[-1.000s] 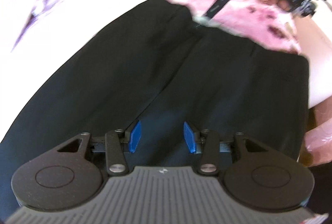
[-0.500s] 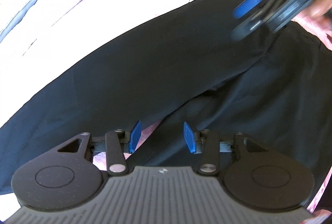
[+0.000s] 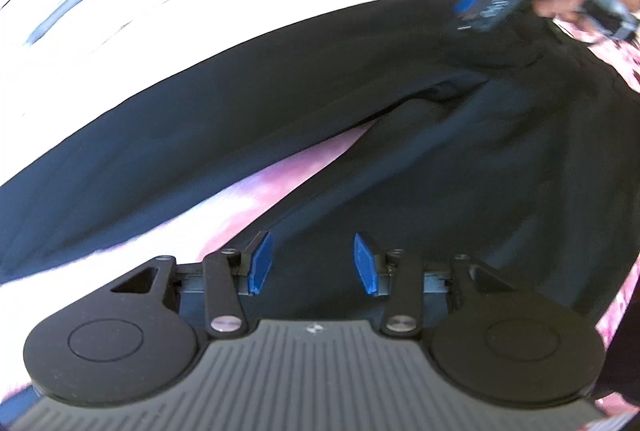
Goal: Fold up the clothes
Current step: 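Lay the trousers lengthwise on the bed and open both grippers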
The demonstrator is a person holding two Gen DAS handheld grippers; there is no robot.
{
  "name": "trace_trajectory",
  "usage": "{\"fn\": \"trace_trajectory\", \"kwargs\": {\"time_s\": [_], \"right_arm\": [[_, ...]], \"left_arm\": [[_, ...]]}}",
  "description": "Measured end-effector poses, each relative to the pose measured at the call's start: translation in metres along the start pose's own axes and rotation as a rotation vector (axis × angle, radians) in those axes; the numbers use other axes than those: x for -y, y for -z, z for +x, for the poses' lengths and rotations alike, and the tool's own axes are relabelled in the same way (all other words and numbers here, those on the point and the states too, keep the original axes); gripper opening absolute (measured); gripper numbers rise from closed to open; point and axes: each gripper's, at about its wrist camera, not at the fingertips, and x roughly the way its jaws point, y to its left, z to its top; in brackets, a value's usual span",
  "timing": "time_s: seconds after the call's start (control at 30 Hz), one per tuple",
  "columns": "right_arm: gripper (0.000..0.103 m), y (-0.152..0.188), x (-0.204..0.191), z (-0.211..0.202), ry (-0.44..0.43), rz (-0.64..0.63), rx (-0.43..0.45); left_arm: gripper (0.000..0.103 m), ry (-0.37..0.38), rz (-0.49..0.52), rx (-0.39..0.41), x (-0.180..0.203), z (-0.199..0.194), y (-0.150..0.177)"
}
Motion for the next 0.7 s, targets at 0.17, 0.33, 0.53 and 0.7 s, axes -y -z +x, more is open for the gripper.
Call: {"fn": "trace_trajectory", "kwargs": {"time_s": [0.17,0.33,0.53,0.7], "right_arm": [[0.072,0.027,-0.02,-0.072,0.06,0.162,-0.024],[0.076,0.061,-0.068,-0.163,0.157,0.284,0.001],[0.091,0.092,-0.131,-0.239,0.216,0.407,0.02],[0.091,0.088,-0.166,-0.264,0.158,0.363,0.034]], "left_arm": [[0.048,-0.049,-0.093,-0.006,-0.03,-0.05,0.018],[0.068,-0.057,-0.169,-0.014,-0.062,-0.107,0.042],[0.087,-0.12,-0.214,-0.026,-0.097,-0.178,0.082],[0.1,-0.223,-0.361,-0.055,-0.114,-0.233,0.123]]}}
